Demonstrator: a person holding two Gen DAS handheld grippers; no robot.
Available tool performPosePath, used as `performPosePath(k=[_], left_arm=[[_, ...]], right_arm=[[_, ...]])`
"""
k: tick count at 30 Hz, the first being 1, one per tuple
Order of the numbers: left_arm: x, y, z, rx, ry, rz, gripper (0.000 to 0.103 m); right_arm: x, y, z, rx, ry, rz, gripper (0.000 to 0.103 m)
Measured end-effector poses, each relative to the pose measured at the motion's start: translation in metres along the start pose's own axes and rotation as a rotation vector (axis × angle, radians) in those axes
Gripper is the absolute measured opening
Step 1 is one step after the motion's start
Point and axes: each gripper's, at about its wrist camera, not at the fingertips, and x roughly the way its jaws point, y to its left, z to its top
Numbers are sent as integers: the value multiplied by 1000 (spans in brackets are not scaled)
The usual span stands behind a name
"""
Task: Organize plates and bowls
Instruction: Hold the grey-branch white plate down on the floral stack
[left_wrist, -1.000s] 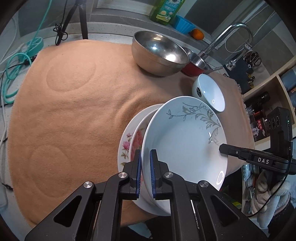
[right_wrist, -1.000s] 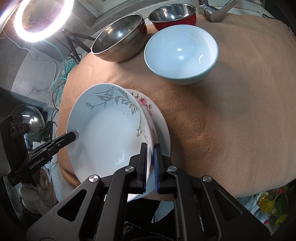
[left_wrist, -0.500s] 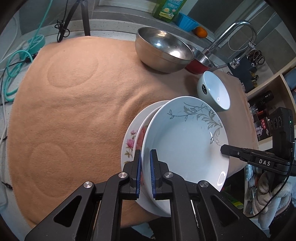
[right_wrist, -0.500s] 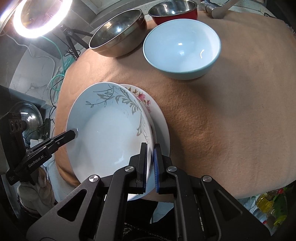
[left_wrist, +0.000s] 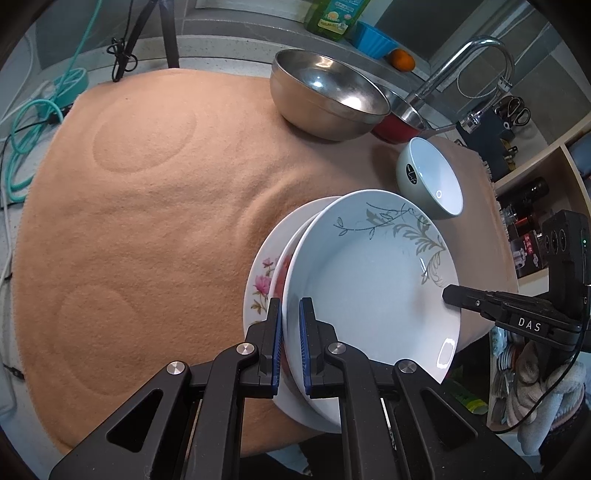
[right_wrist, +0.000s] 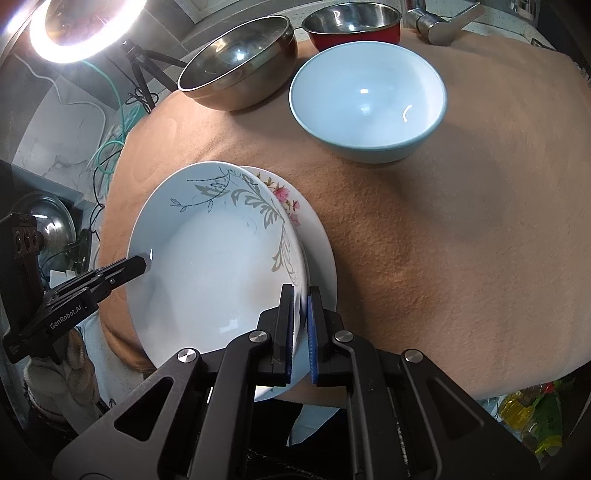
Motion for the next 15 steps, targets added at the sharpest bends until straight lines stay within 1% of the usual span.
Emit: performPosePath(k=[11, 15], left_arm=[[-1, 0, -1, 8, 6, 4, 7], [-1, 0, 0, 16, 9, 7, 7]], right_arm=[[3, 8, 1, -71, 14, -55, 9], [3, 9, 3, -83, 20, -57, 9]])
